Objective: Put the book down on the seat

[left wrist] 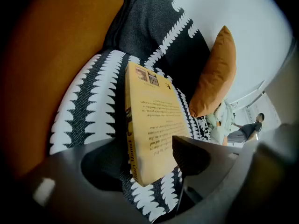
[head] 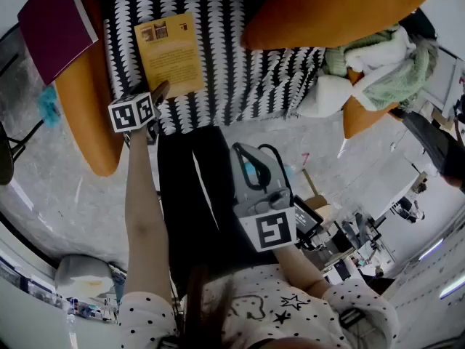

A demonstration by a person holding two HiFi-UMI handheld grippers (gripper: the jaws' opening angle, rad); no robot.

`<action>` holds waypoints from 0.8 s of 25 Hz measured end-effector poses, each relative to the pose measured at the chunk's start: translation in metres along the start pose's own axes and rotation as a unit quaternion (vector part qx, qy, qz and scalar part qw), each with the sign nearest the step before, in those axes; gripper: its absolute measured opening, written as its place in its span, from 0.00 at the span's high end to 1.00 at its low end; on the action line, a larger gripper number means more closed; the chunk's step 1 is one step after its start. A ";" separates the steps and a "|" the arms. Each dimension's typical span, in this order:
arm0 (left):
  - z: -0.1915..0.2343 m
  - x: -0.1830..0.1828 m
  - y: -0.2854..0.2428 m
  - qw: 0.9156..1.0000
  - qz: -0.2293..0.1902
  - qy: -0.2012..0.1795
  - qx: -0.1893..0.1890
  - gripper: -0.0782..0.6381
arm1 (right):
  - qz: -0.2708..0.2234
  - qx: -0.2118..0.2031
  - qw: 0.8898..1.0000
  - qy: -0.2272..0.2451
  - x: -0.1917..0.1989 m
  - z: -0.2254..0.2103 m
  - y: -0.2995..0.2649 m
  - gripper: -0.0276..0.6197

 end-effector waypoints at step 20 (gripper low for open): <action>0.006 -0.020 0.029 0.997 -0.043 -0.019 -0.058 0.75 | 0.003 0.006 1.000 0.002 -0.008 0.006 0.012 0.96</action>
Point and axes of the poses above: the fingertips, and each gripper's own axes: y backward along the fingers, z to its left, x out of its underside, the point moved 1 cm from there along y, backward along the fingers, and after that the axes turned 13 degrees about -y, right-handed, at the moved point
